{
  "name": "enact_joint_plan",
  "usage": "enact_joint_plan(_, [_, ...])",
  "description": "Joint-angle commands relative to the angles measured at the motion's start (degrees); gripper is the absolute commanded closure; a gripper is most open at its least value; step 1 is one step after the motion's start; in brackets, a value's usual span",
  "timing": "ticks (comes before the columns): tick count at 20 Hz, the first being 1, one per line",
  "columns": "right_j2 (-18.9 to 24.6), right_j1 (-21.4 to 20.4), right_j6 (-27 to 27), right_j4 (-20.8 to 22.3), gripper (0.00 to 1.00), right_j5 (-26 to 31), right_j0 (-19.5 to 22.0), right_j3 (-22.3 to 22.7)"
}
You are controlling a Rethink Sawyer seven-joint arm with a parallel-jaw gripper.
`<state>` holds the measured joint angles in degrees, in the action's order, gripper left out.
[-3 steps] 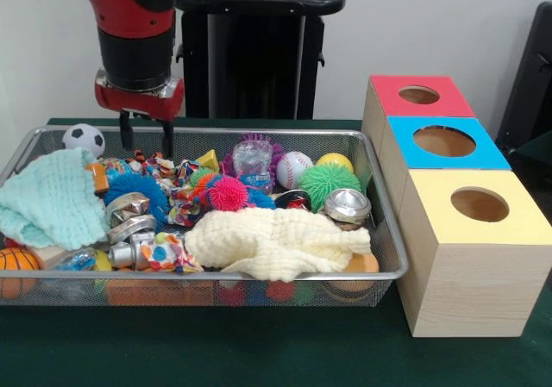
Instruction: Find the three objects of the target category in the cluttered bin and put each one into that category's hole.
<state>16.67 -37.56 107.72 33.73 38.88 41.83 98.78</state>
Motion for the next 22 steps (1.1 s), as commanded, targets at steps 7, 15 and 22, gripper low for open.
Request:
enact_joint_plan(7, [3.2,-2.9,-4.3,9.0,0.00,-12.7,-2.4,10.8])
enact_joint_plan(15, [4.2,-5.6,-7.0,12.2,0.00,-20.0,3.5,20.2])
enact_joint_plan(22, [8.9,-13.1,-10.7,12.2,0.00,-21.3,13.6,30.8])
